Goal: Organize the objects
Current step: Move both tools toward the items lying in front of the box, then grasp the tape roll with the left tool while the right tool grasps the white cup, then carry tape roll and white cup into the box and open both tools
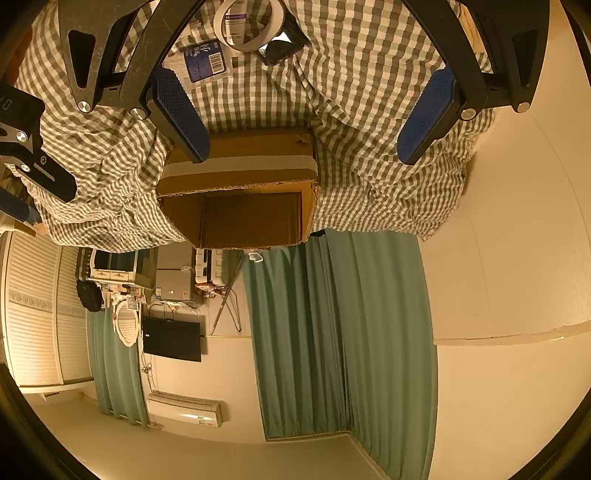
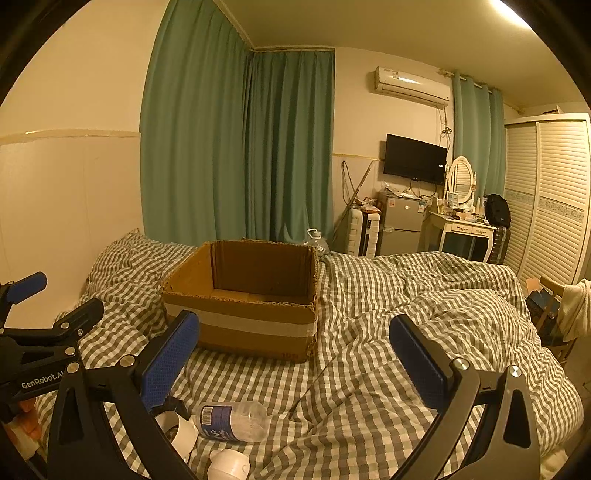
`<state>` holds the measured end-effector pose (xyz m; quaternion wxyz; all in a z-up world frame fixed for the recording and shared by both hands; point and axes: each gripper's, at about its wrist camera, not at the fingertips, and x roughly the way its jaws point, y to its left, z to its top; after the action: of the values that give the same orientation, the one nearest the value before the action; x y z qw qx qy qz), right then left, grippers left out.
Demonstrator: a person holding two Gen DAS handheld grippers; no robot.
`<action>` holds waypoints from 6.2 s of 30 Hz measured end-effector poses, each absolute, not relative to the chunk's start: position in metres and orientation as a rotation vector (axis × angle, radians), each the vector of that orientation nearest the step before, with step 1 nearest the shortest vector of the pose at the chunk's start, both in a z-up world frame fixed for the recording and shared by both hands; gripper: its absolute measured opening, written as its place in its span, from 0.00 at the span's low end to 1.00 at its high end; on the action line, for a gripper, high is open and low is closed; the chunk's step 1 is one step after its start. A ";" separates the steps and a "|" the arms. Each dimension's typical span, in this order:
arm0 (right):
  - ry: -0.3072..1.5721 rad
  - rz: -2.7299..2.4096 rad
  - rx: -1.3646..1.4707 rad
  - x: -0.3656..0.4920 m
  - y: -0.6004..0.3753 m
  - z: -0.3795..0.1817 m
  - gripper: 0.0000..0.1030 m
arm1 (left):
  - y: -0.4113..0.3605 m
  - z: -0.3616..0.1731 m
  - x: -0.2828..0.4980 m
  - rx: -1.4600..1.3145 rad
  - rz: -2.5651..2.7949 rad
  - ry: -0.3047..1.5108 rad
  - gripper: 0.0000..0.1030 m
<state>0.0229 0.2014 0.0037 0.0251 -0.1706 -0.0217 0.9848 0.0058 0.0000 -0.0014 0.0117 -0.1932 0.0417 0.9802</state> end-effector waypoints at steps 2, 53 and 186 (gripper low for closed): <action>-0.068 3.043 -0.525 0.023 0.201 0.004 1.00 | 0.000 -0.001 0.005 -0.604 3.057 0.127 1.00; -0.100 3.054 -0.552 0.026 0.194 0.002 0.99 | -0.004 -0.004 0.007 -0.608 3.037 0.089 1.00; -0.112 2.968 -1.490 -0.403 0.214 -0.082 0.49 | 0.055 -0.091 -0.434 -1.365 2.539 0.248 0.14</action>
<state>-0.4034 0.2135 -0.0821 -0.0905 -0.4466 -0.0337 0.8895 -0.4339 0.0548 -0.0910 0.1241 -0.4681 0.0851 0.8708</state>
